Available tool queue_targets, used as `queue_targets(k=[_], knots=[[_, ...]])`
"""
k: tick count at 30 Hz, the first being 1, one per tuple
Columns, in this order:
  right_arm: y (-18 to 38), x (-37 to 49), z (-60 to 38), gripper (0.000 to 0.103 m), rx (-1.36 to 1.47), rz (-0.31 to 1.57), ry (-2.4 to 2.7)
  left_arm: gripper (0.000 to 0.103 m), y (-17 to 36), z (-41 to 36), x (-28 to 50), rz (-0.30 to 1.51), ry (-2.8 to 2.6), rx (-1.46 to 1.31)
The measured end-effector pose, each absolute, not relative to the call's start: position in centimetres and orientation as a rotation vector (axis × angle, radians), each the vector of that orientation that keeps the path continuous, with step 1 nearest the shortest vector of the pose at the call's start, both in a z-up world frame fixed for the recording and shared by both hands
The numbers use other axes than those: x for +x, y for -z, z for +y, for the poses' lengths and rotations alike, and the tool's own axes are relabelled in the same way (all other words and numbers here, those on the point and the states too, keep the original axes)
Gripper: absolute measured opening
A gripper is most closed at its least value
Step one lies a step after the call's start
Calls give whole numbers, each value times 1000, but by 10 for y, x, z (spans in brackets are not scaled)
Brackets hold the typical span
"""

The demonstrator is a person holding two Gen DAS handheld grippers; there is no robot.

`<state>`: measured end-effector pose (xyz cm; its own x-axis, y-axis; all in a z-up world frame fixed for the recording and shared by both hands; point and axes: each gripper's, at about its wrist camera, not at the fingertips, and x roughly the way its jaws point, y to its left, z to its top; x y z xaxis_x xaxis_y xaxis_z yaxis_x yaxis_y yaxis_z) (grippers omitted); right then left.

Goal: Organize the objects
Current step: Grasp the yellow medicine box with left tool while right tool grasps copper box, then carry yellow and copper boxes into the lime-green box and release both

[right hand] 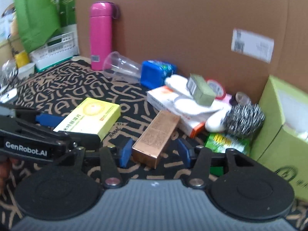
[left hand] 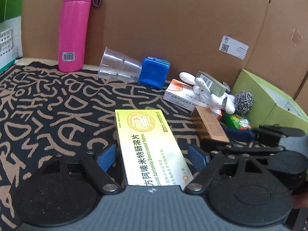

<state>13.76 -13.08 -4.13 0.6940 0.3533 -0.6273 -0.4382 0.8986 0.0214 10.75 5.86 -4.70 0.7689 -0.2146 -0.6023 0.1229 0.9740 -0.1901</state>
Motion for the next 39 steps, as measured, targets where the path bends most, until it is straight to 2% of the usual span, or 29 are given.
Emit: queue_targets(k=[1, 4, 13, 16, 21, 33, 34, 35, 37, 39], knots=[[45, 136, -133, 35, -123, 681, -446, 82, 47, 56, 107, 671, 192, -107], [45, 119, -141, 31, -141, 664, -435, 80, 49, 49, 101, 653, 217, -27], [40, 44, -183, 32, -115, 697, -396, 80, 48, 39, 69, 663, 383, 69], [38, 39, -186, 46, -104, 685, -376, 81, 46, 35, 71, 694, 320, 39], [35, 51, -174, 46, -111, 654, -384, 84, 38, 28, 81, 695, 194, 44], [43, 74, -162, 46, -108, 651, -363, 84, 51, 16, 90, 719, 191, 101], [45, 75, -162, 45, -105, 659, -363, 84, 51, 16, 91, 719, 193, 98], [45, 76, -163, 40, -100, 663, -364, 77, 51, 17, 91, 716, 196, 95], [44, 74, -166, 32, -96, 653, -363, 74, 50, 16, 92, 714, 198, 99], [44, 71, -169, 30, -97, 651, -366, 72, 48, 13, 91, 718, 207, 105]])
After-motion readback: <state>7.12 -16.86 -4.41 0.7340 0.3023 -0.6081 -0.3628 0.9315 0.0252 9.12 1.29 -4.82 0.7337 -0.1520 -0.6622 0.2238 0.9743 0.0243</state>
